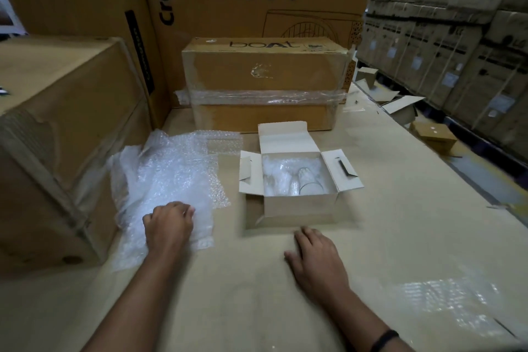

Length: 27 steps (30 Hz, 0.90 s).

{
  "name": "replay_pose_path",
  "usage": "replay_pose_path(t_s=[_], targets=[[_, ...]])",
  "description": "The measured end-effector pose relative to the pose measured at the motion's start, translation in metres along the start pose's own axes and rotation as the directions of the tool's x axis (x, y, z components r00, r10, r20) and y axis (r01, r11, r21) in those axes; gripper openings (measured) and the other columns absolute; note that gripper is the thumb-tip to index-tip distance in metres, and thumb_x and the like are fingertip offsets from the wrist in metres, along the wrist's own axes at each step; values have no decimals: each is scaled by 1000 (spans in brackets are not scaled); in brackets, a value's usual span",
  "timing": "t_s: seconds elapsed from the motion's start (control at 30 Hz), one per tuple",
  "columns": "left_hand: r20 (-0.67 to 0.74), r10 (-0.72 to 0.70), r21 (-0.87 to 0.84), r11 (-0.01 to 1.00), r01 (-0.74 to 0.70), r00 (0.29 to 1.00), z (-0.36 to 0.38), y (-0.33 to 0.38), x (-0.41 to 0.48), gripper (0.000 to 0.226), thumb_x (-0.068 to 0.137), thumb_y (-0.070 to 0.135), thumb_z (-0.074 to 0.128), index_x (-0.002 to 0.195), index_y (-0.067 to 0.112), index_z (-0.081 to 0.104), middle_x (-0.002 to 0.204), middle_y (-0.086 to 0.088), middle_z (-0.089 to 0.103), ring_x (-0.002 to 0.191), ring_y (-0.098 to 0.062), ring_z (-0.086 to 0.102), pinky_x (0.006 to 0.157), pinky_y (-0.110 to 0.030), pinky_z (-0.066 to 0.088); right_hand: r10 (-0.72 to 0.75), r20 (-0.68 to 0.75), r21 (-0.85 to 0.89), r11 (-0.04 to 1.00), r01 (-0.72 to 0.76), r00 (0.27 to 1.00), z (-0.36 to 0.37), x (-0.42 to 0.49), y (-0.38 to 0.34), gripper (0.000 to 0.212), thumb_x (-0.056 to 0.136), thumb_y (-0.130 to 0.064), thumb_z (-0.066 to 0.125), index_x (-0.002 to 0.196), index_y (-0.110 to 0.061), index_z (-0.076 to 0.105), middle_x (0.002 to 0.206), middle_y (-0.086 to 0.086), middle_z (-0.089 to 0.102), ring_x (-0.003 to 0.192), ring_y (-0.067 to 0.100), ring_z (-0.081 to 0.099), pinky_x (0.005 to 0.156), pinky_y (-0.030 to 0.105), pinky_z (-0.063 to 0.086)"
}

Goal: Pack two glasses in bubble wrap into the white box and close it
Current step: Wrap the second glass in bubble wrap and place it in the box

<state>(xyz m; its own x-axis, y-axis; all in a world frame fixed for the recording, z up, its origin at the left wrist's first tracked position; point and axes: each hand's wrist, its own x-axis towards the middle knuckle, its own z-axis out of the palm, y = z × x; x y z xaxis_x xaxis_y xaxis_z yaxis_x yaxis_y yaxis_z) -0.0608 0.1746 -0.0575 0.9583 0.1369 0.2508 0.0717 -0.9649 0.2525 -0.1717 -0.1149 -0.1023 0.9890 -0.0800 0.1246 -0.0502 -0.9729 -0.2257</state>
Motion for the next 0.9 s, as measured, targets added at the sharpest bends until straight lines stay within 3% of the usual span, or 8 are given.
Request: replay_pose_path(t_s=[0.1, 0.2, 0.3, 0.47, 0.53, 0.67, 0.8, 0.9], targets=[[-152, 21, -194, 980, -51, 988, -14, 8, -8, 24, 95, 20, 53, 73, 21, 62, 67, 5, 57, 79, -30, 58, 77, -37, 26, 2, 4, -3, 1000, -2, 1000, -6, 0, -3, 67, 86, -57, 31, 126, -12, 62, 134, 10, 59, 123, 29, 54, 105, 39, 40], [-246, 57, -293, 947, -130, 968, -23, 17, -25, 15, 93, 12, 58, 94, 19, 71, 80, -1, 70, 80, -30, 63, 81, -37, 29, 5, 47, 2, 1000, -5, 999, -11, -1, -6, 64, 91, -55, 31, 136, -14, 52, 147, 6, 47, 136, 24, 40, 113, 37, 29], [-255, 96, -329, 927, -180, 962, -25, 24, -50, 27, 84, 3, 64, 105, 18, 71, 91, -3, 73, 83, -29, 65, 84, -39, 34, -4, 33, -6, 1000, 5, 999, -12, -2, -6, 56, 96, -49, 40, 139, -15, 49, 150, 4, 42, 139, 21, 35, 114, 34, 24], [170, 49, -29, 999, -44, 984, -10, 23, -68, 56, 86, 38, 56, 140, 29, 43, 122, 0, 56, 113, -23, 48, 94, -39, 29, 3, 39, -10, 1000, -3, 999, -11, -1, -7, 55, 96, -49, 42, 140, -16, 49, 151, 3, 42, 139, 21, 35, 115, 34, 25], [242, 0, 53, 999, -13, 970, -5, 21, -66, 45, 89, 50, 48, 130, 32, 54, 127, -2, 52, 116, -25, 42, 96, -40, 27, 8, 42, -7, 1000, -8, 999, -10, -1, -6, 55, 96, -49, 42, 140, -16, 49, 151, 3, 42, 139, 21, 36, 115, 34, 25], [87, 27, -81, 996, -20, 996, -1, 17, -60, 32, 94, 35, 42, 90, 25, 72, 114, 4, 60, 107, -21, 47, 92, -39, 26, 14, 37, -12, 1000, -13, 999, -10, -1, -6, 55, 96, -49, 43, 140, -17, 50, 150, 3, 43, 139, 20, 36, 115, 34, 25], [83, 112, -199, 976, -94, 990, -5, 16, -58, 19, 96, 26, 50, 92, 21, 68, 95, -1, 69, 94, -26, 60, 88, -38, 33, 14, 27, -16, 1000, -13, 1000, -8, 0, -6, 56, 94, -50, 43, 138, -17, 51, 149, 4, 45, 137, 21, 38, 114, 34, 26], [-123, 90, -425, 895, -135, 988, -15, 22, -74, 12, 95, 21, 55, 89, 16, 65, 70, -4, 67, 69, -32, 62, 75, -38, 45, 16, 12, 2, 1000, -16, 1000, -7, 1, -4, 55, 94, -50, 45, 137, -17, 53, 147, 4, 47, 136, 21, 39, 114, 35, 27]])
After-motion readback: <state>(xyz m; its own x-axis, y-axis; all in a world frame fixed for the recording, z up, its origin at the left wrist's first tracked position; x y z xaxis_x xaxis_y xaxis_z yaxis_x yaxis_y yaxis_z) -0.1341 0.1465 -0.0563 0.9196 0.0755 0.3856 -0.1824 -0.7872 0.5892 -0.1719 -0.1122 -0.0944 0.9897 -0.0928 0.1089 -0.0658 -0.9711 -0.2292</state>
